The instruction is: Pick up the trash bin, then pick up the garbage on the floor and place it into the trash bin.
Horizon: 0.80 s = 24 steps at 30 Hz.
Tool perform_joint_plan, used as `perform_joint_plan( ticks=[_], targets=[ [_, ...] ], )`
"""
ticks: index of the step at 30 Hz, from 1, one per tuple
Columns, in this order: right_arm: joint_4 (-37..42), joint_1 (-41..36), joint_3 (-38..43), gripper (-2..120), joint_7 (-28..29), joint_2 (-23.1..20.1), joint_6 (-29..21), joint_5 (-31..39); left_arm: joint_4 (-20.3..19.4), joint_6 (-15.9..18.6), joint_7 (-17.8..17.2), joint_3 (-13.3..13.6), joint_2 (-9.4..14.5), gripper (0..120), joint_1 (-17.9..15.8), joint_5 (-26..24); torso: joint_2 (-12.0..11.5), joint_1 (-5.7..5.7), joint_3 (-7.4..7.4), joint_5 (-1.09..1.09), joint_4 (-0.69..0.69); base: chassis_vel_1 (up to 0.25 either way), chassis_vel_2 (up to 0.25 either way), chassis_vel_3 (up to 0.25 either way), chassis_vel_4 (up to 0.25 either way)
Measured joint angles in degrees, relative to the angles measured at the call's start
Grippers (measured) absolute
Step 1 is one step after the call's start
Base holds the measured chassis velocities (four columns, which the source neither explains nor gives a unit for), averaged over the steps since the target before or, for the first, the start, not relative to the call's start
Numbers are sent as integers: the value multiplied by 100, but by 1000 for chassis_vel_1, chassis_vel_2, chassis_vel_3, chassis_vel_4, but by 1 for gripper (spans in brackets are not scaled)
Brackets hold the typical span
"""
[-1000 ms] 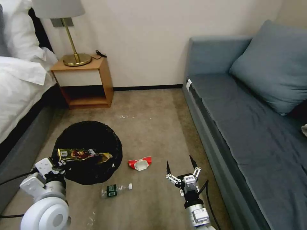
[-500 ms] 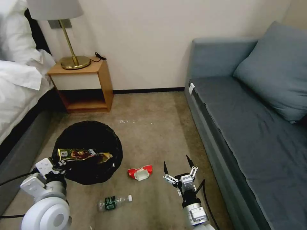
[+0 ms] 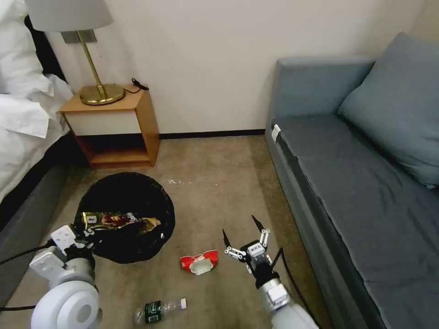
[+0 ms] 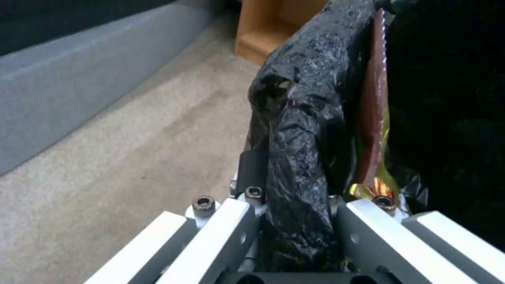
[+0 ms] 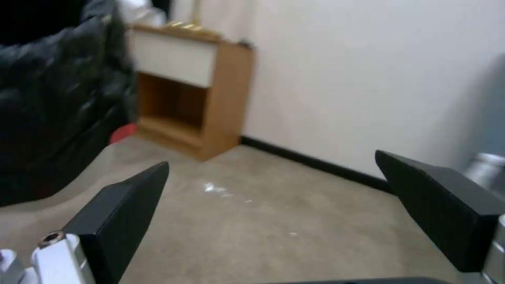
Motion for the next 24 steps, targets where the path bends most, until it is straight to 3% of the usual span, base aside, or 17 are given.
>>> perform_joint_plan(
  ticks=[5,7,9,10,12,13,15,19,22,24],
  targets=[
    [-522,1608,-870,100,-1092,-675,-546,1135,-2,2,-1,-3,-4,3,4,-3,0,0,0,-1,2,0,0,0,0],
    [-685,1916,-1068,100,-1300,-748,-638,1282,-4,2,-1,-4,-10,3,4,-3,0,0,0,-1,2,0,0,0,0],
    [-1376,3167,-2010,100,-1952,-802,-810,1665,-31,2,-1,-30,-40,3,13,-2,0,0,1,-1,0,0,0,0,0],
    [-1376,3167,-2010,100,-1952,-802,-810,1665,-31,2,-1,-30,-40,3,13,-2,0,0,1,-1,0,0,0,0,0],
    [-1934,4026,-2794,100,-2550,-645,-1013,1822,-59,2,-1,-70,-72,3,40,-1,-1,0,1,-2,4,0,0,0,0],
    [-1934,4026,-2794,100,-2550,-645,-1013,1822,-59,2,-1,-70,-72,3,40,-1,-1,0,1,-2,4,0,0,0,0],
    [-2555,4678,-3459,100,-3067,-369,-1069,1865,-73,2,-1,-144,-93,3,79,0,-1,0,1,0,3,0,0,0,0],
    [-3068,5341,-4090,100,-3865,-81,-1020,1902,-87,0,2,-203,-102,3,117,1,0,0,1,-1,2,0,0,0,0],
    [-3277,5781,-4557,100,-4246,86,-977,1748,-100,-2,8,-260,-112,3,119,1,0,0,0,-3,2,0,0,0,0],
    [-3327,6011,-4874,100,-4580,254,-1042,1281,-101,-4,12,-302,-140,3,119,0,-1,0,0,-2,2,0,0,0,0]
  ],
)
